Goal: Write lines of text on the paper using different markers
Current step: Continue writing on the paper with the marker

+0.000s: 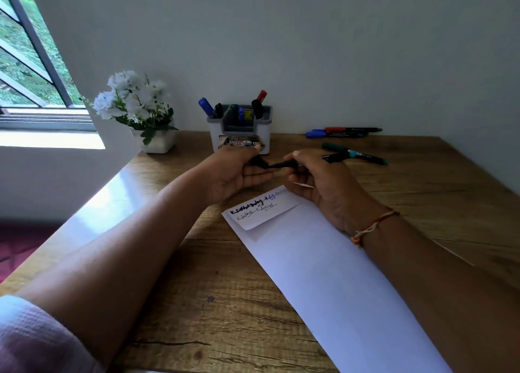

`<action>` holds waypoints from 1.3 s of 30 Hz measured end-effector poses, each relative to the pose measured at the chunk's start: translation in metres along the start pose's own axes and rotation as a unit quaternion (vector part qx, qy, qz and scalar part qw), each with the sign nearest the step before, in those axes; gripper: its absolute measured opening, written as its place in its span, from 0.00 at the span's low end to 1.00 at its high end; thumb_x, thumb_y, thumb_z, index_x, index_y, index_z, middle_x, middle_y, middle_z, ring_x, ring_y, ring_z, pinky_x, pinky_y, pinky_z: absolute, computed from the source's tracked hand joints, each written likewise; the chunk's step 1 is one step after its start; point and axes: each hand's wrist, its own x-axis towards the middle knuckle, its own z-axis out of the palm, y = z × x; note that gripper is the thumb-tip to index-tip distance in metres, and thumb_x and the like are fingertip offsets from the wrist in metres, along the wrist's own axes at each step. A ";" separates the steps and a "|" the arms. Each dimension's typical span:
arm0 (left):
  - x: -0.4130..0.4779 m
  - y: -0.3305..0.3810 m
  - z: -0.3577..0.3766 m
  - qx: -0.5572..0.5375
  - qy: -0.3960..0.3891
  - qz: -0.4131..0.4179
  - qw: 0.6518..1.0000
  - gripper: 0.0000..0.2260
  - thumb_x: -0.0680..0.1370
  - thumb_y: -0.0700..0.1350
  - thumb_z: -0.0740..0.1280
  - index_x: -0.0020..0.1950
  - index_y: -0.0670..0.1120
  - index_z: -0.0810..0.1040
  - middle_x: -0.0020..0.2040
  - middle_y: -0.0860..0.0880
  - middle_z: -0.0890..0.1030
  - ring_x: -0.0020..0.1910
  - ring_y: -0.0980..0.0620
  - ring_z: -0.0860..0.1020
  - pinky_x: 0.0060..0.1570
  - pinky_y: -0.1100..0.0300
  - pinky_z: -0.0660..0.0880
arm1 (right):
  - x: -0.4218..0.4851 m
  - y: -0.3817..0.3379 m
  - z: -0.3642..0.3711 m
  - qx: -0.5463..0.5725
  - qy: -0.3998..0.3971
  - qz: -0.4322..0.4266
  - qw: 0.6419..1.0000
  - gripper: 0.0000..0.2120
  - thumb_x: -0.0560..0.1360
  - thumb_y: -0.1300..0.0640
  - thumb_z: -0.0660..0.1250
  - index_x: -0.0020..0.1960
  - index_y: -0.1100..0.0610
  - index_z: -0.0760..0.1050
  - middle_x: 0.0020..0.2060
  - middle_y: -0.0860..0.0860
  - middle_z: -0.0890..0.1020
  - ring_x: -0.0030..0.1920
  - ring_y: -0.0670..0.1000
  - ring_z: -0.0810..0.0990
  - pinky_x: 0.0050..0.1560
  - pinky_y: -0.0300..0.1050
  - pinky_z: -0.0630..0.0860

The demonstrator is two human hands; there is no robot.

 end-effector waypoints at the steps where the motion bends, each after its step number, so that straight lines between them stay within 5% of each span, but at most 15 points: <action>1: 0.000 0.000 0.000 -0.008 0.001 -0.001 1.000 0.14 0.82 0.42 0.64 0.67 0.41 0.69 0.53 0.36 0.84 0.51 0.40 0.85 0.42 0.54 0.82 | 0.000 0.000 0.000 0.000 0.001 -0.001 1.000 0.10 0.79 0.54 0.68 0.45 0.54 0.86 0.39 0.52 0.86 0.38 0.45 0.83 0.53 0.48 0.83; 10: -0.001 0.001 0.002 -0.072 0.004 -0.001 0.997 0.16 0.82 0.43 0.63 0.69 0.41 0.70 0.56 0.35 0.83 0.53 0.40 0.84 0.42 0.54 0.83 | 0.001 0.001 0.001 -0.006 0.029 -0.016 0.999 0.07 0.77 0.53 0.71 0.53 0.54 0.85 0.51 0.56 0.86 0.50 0.51 0.83 0.54 0.53 0.83; 18: -0.003 0.001 0.004 -0.064 -0.020 0.003 0.998 0.15 0.82 0.46 0.63 0.66 0.41 0.73 0.55 0.37 0.84 0.52 0.45 0.85 0.41 0.56 0.82 | -0.005 -0.002 0.002 -0.040 0.006 -0.073 0.996 0.07 0.77 0.56 0.71 0.43 0.46 0.82 0.49 0.55 0.87 0.53 0.55 0.85 0.53 0.56 0.83; 23: -0.005 0.000 0.006 -0.048 -0.018 0.004 0.999 0.17 0.81 0.46 0.66 0.67 0.41 0.72 0.53 0.39 0.85 0.49 0.47 0.85 0.39 0.57 0.82 | -0.004 -0.001 0.001 -0.031 0.015 -0.079 0.996 0.02 0.77 0.55 0.71 0.47 0.49 0.81 0.39 0.46 0.87 0.42 0.44 0.86 0.51 0.53 0.84; 29: -0.007 -0.001 0.004 0.002 -0.081 0.006 0.997 0.13 0.79 0.46 0.67 0.61 0.41 0.77 0.55 0.40 0.84 0.51 0.48 0.85 0.40 0.60 0.81 | 0.001 -0.002 -0.002 0.045 0.011 -0.007 0.999 0.14 0.81 0.49 0.63 0.47 0.51 0.86 0.42 0.52 0.87 0.41 0.45 0.84 0.52 0.52 0.82; 39: -0.006 0.000 -0.004 0.014 -0.061 0.061 0.996 0.09 0.71 0.38 0.72 0.44 0.44 0.73 0.45 0.40 0.85 0.46 0.48 0.86 0.38 0.59 0.82 | 0.001 -0.001 -0.002 0.086 0.041 0.013 0.995 0.08 0.79 0.49 0.68 0.49 0.53 0.80 0.37 0.53 0.87 0.35 0.46 0.85 0.49 0.47 0.83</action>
